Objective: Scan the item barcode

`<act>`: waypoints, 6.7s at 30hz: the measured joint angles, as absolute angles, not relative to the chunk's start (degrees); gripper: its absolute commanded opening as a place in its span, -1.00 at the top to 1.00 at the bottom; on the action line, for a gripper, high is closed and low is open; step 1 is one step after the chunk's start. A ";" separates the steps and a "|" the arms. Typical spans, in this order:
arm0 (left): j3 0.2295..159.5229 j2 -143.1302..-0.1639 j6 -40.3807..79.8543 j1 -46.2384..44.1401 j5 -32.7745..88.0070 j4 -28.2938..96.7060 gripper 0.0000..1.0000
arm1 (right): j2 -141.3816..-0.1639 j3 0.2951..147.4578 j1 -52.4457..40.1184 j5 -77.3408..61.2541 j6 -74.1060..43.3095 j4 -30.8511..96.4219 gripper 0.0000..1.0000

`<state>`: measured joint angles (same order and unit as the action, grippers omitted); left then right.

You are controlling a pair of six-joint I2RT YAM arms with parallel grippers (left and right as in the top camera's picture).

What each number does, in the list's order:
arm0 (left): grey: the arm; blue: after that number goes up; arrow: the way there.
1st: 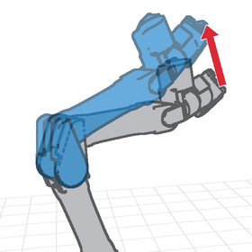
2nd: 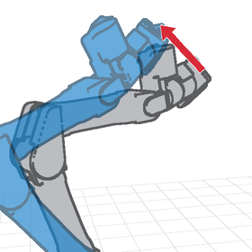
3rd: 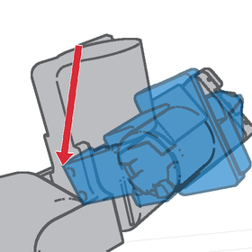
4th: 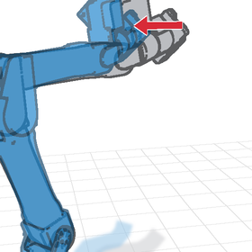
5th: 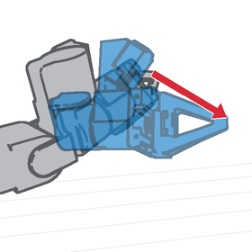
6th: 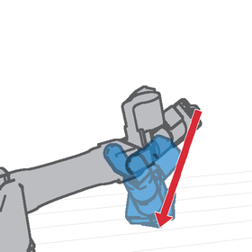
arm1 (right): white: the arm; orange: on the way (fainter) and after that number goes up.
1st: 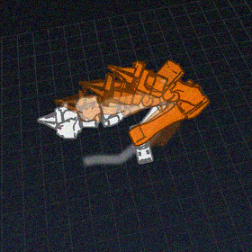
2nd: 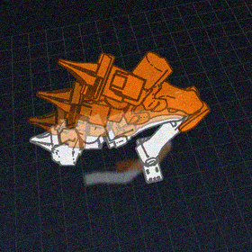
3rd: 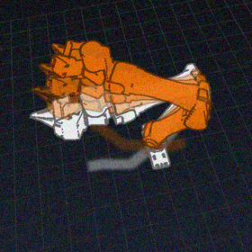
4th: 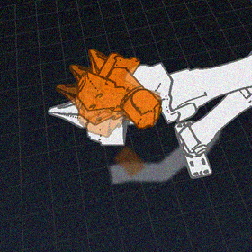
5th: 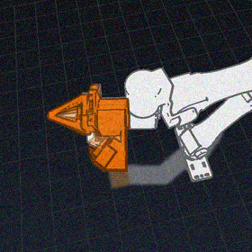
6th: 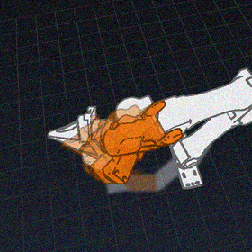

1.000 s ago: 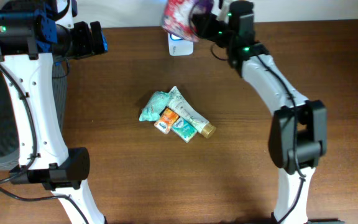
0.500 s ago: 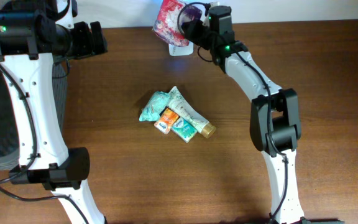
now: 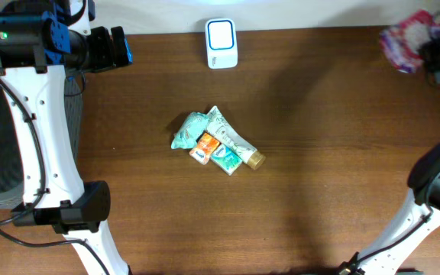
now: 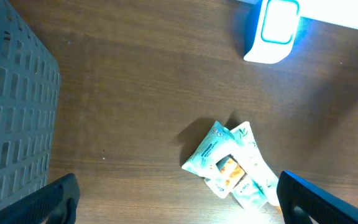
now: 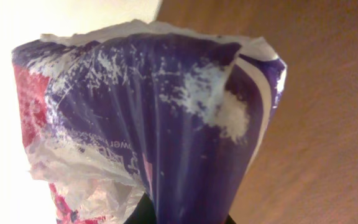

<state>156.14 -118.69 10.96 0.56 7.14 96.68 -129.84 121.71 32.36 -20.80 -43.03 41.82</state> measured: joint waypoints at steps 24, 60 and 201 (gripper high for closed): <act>156.14 -118.69 10.96 0.56 7.14 96.68 -0.98 | -110.32 122.28 23.90 -34.26 -1.39 85.06 -0.79; 156.14 -118.69 10.96 0.56 7.14 96.66 -0.98 | -138.50 109.67 -17.78 -38.65 7.38 71.57 0.29; 156.14 -118.69 10.96 0.56 7.14 96.68 -0.98 | -139.24 120.22 8.56 -29.91 9.67 93.51 -0.78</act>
